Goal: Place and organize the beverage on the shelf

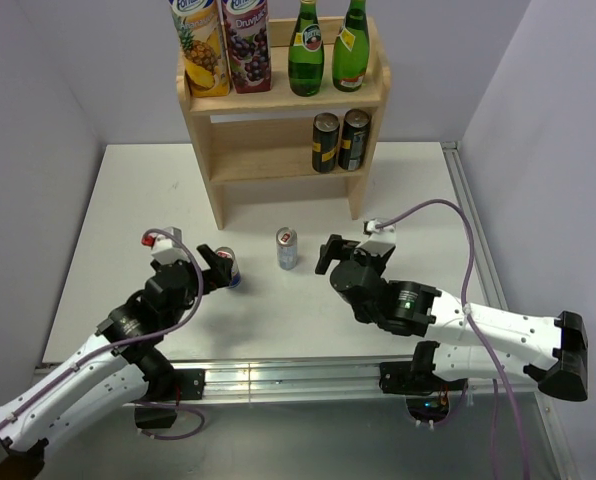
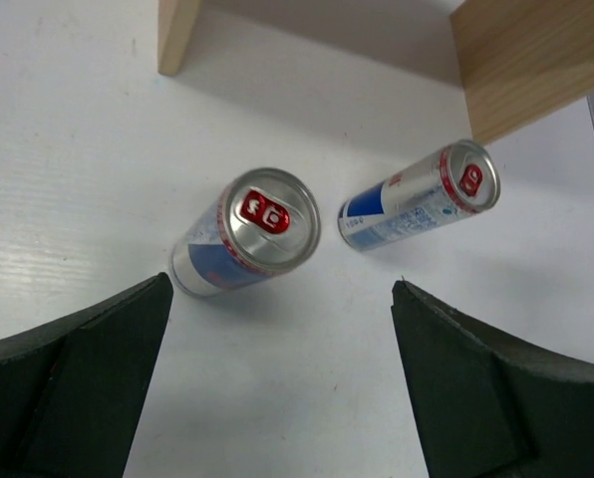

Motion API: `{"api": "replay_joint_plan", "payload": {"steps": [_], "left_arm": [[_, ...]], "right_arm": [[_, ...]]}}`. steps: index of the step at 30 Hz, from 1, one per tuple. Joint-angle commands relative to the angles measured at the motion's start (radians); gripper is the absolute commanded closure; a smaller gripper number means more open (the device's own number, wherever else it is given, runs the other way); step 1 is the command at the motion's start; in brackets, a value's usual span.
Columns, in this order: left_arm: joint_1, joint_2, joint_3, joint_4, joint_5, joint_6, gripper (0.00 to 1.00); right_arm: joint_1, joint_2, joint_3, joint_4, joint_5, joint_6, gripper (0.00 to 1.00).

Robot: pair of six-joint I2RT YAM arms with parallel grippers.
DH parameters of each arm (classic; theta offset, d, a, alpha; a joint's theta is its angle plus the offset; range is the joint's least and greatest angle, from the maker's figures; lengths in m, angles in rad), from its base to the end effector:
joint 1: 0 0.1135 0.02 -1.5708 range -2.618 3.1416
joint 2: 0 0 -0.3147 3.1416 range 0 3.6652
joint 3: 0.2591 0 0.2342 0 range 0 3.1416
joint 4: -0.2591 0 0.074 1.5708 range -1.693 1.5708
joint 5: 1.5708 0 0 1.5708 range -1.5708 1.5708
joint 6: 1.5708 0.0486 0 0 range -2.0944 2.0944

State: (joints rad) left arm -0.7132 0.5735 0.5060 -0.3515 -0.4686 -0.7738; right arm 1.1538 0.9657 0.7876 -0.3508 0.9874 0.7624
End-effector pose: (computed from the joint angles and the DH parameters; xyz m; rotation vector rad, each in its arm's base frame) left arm 0.0845 -0.0441 0.2811 -0.3620 1.9444 -0.5156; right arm 0.1025 0.1312 0.3404 0.1930 1.8520 0.2846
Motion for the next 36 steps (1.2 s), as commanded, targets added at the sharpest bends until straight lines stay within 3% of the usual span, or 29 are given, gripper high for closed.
{"api": "replay_joint_plan", "payload": {"steps": [1, 8, 10, 16, 23, 27, 36], "left_arm": [[-0.11, 0.04, -0.014, 0.068, -0.158, -0.056, 0.01], [-0.264, 0.201, -0.06, 0.18, -0.372, -0.114, 0.01], [-0.269, 0.265, -0.099, 0.266, -0.43, -0.111, 0.01], [-0.276, 0.406, -0.046, 0.29, -0.556, -0.142, 0.01], [-0.269, 0.638, -0.017, 0.41, -0.556, -0.157, 0.01], [-0.229, 0.726, -0.043, 0.631, -0.492, -0.039, 0.01], [-0.134, 0.831, -0.057, 0.825, -0.423, 0.099, 0.02]], "right_arm": [[0.02, -0.041, -0.027, -0.089, 0.06, 0.118, 0.07], [0.047, -0.11, -0.099, -0.145, 0.045, 0.205, 0.07], [0.056, -0.134, -0.111, -0.162, 0.045, 0.236, 0.08], [0.08, -0.214, -0.136, -0.238, 0.043, 0.294, 0.08], [0.089, -0.3, -0.168, -0.24, 0.023, 0.302, 0.08], [0.093, -0.298, -0.179, -0.237, 0.017, 0.305, 0.09], [0.101, -0.298, -0.214, -0.226, 0.01, 0.318, 0.09]]}}
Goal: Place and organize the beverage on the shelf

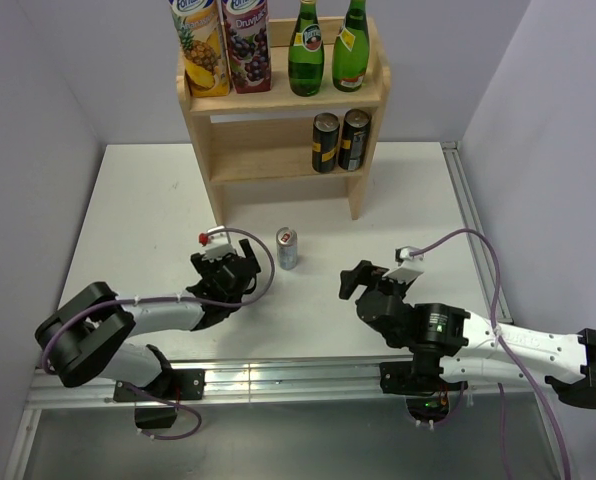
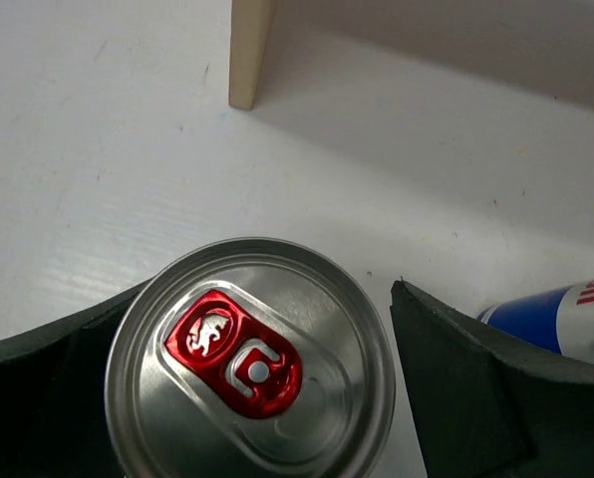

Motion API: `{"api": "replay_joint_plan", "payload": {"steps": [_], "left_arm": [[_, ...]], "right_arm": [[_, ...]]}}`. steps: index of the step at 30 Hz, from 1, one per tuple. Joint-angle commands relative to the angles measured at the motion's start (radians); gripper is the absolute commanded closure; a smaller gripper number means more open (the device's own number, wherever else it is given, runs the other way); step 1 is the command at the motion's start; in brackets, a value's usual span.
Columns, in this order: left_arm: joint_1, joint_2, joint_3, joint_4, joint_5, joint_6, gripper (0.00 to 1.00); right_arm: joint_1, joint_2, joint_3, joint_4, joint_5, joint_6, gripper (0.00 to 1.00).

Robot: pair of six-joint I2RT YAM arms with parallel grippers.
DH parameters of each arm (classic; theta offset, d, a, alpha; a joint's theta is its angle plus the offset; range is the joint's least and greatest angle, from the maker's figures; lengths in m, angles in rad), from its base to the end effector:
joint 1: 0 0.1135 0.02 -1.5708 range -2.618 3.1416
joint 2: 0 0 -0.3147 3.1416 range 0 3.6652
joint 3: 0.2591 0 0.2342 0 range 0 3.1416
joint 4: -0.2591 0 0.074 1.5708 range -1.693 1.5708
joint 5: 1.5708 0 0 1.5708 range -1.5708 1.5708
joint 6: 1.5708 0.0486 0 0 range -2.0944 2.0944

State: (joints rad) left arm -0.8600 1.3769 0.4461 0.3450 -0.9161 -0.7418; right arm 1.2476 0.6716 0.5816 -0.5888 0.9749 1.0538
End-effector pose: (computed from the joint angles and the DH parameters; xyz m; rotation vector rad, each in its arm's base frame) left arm 0.1786 -0.1484 0.2193 -0.3795 1.8769 -0.0779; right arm 0.0646 0.0662 0.2851 0.2945 1.9313 0.4173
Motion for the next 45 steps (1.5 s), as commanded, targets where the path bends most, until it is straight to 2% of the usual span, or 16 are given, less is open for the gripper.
{"api": "replay_joint_plan", "payload": {"steps": [1, 10, 14, 17, 20, 22, 27, 34, 40, 45], "left_arm": [[0.015, 0.04, 0.005, 0.155, 0.031, 0.084, 0.03], [0.033, 0.204, 0.025, 0.245, 0.039, 0.117, 0.27], [0.033, 0.234, 0.022, 0.269, 0.022, 0.114, 0.58], [0.033, 0.238, 0.026, 0.275, 0.014, 0.122, 0.68], [0.033, 0.238, 0.042, 0.256, 0.008, 0.122, 0.82], [0.032, 0.226, 0.049, 0.226, 0.005, 0.122, 0.99], [0.021, 0.139, 0.052, 0.126, -0.029, 0.099, 1.0], [-0.03, -0.034, 0.121, -0.116, -0.058, 0.071, 1.0], [-0.036, -0.203, 0.206, -0.247, -0.036, 0.12, 1.0], [-0.034, -0.243, 0.318, -0.313, -0.041, 0.211, 1.0]], "right_arm": [[0.007, -0.007, -0.009, 0.012, 0.024, 0.028, 0.09], [0.007, -0.021, -0.017, -0.022, 0.027, 0.051, 0.09], [0.009, -0.029, -0.025, -0.032, 0.021, 0.058, 0.1], [0.01, -0.035, -0.023, -0.04, 0.018, 0.063, 0.11], [0.015, -0.037, -0.019, -0.046, 0.022, 0.063, 0.12], [0.018, -0.038, -0.017, -0.045, 0.022, 0.061, 0.13], [0.029, -0.027, -0.012, -0.039, 0.024, 0.061, 0.14], [0.053, -0.01, -0.009, -0.039, 0.036, 0.087, 0.15], [0.073, -0.001, 0.0, -0.054, 0.048, 0.104, 0.15], [0.085, 0.005, 0.003, -0.051, 0.054, 0.109, 0.15]]}}
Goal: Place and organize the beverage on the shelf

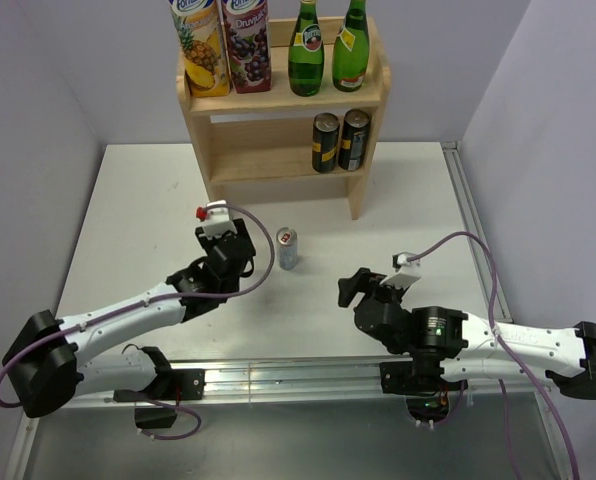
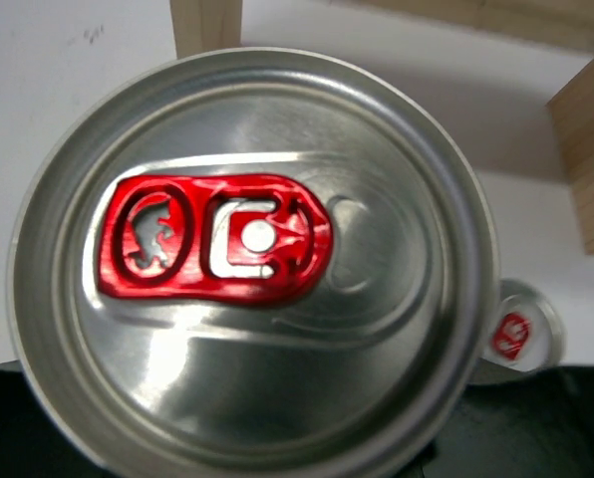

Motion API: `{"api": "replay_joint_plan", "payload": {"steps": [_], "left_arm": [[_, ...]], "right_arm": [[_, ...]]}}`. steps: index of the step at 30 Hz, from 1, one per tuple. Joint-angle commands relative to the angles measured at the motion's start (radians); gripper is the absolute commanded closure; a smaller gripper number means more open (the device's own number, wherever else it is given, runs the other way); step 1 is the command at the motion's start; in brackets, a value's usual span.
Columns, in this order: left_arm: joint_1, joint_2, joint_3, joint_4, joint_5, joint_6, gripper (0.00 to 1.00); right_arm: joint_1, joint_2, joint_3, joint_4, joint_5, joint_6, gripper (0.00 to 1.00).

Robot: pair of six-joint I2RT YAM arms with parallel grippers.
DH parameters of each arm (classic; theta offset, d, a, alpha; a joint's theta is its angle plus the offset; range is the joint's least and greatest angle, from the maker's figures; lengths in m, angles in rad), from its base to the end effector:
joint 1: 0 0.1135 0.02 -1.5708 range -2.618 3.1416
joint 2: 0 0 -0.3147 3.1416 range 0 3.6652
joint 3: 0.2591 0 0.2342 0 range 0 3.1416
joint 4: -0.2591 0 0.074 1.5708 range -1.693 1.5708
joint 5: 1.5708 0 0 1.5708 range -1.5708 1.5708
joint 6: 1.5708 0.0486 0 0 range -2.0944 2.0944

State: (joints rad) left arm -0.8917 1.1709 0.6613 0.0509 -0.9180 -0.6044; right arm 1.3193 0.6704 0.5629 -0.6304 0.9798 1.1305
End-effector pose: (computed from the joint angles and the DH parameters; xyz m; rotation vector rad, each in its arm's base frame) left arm 0.1665 -0.1448 0.2995 -0.2835 1.8225 -0.1066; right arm 0.0589 0.0672 0.2764 0.2713 1.9642 0.4541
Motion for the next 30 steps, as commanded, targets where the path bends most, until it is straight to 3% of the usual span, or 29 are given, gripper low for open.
{"api": "replay_joint_plan", "payload": {"steps": [1, 5, 15, 30], "left_arm": [[-0.003, -0.033, 0.147, -0.02, -0.041, 0.089, 1.0], [0.017, 0.002, 0.26, -0.022, -0.009, 0.178, 1.0], [0.206, 0.189, 0.52, -0.036, 0.174, 0.273, 1.0], [0.319, 0.386, 0.696, -0.003, 0.245, 0.313, 1.0]], "right_arm": [[0.015, 0.008, 0.025, -0.006, 0.049, 0.034, 0.15], [0.023, 0.024, 0.028, -0.008, 0.054, 0.048, 0.15], [0.049, -0.005, 0.04, -0.075, 0.083, 0.092, 0.15], [0.055, -0.028, 0.019, -0.132, 0.074, 0.138, 0.15]]}}
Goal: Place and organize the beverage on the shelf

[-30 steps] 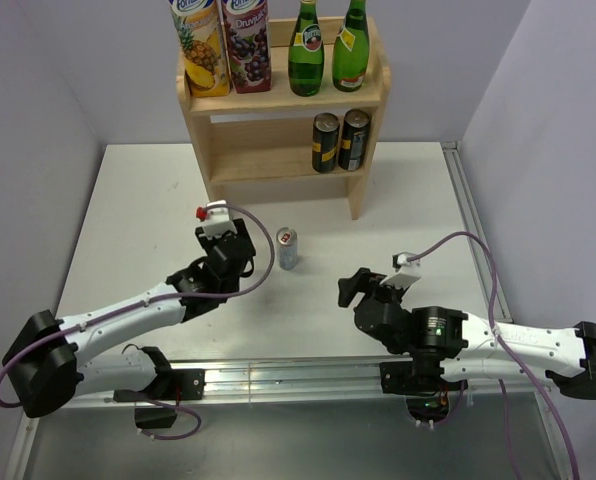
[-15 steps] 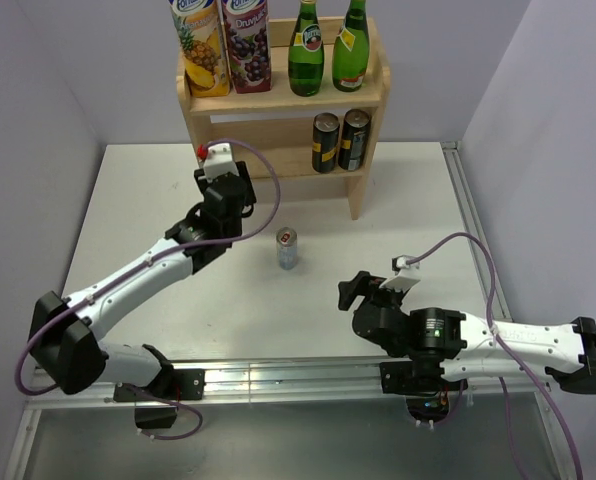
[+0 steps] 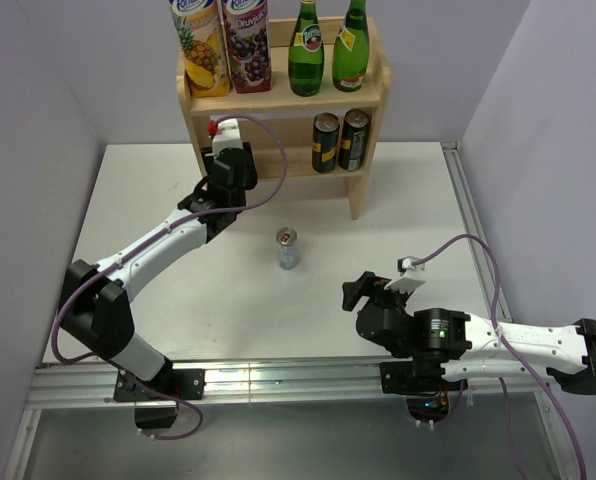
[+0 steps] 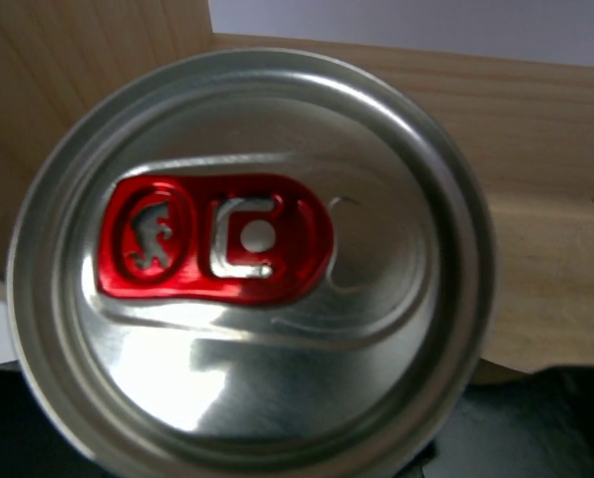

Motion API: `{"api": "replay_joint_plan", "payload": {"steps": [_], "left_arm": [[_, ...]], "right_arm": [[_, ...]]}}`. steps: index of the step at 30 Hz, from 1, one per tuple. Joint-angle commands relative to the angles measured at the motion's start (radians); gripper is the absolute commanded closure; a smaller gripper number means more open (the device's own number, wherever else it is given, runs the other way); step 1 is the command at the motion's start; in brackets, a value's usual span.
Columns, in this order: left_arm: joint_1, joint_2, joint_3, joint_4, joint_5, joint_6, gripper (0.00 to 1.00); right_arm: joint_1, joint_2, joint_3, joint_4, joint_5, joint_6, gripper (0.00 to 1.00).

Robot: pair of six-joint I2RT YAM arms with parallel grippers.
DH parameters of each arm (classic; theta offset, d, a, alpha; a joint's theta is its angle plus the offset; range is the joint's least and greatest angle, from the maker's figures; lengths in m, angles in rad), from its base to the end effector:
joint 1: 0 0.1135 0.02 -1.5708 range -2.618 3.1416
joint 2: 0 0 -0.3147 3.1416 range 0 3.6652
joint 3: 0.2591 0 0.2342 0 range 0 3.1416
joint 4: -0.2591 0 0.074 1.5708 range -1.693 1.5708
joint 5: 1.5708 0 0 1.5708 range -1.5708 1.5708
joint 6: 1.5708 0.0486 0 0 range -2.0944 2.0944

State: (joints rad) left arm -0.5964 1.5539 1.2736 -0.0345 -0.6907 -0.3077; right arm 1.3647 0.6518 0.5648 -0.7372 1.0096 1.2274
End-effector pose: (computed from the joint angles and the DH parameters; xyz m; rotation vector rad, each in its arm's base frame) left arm 0.3109 -0.1737 0.3887 -0.2010 1.8006 0.0114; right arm 0.0543 0.0585 0.2712 0.2878 1.9783 0.4437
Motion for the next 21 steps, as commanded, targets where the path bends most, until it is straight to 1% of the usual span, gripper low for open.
{"api": "replay_joint_plan", "payload": {"steps": [1, 6, 10, 15, 18, 21], "left_arm": [[0.029, 0.012, 0.092, 0.081, 0.019, 0.016, 1.0], [0.052, 0.07, 0.136, 0.077, 0.022, 0.013, 1.0], [0.064, 0.086, 0.135, 0.099, 0.019, 0.004, 1.0], [0.073, 0.097, 0.106, 0.179, -0.027, 0.022, 1.0], [0.076, 0.098, 0.093, 0.214, -0.029, 0.032, 1.0], [0.079, 0.118, 0.112, 0.194, -0.027, 0.027, 1.0]], "right_arm": [[0.01, -0.009, 0.017, -0.027, 0.043, 0.043, 0.15], [0.011, -0.006, 0.018, -0.039, 0.043, 0.047, 0.16], [0.011, -0.007, 0.017, -0.042, 0.043, 0.052, 0.16], [0.013, -0.007, 0.003, -0.016, 0.03, 0.043, 0.16], [0.013, -0.003, -0.005, -0.018, 0.026, 0.055, 0.16], [0.014, -0.006, -0.013, -0.018, 0.027, 0.064, 0.16]]}}
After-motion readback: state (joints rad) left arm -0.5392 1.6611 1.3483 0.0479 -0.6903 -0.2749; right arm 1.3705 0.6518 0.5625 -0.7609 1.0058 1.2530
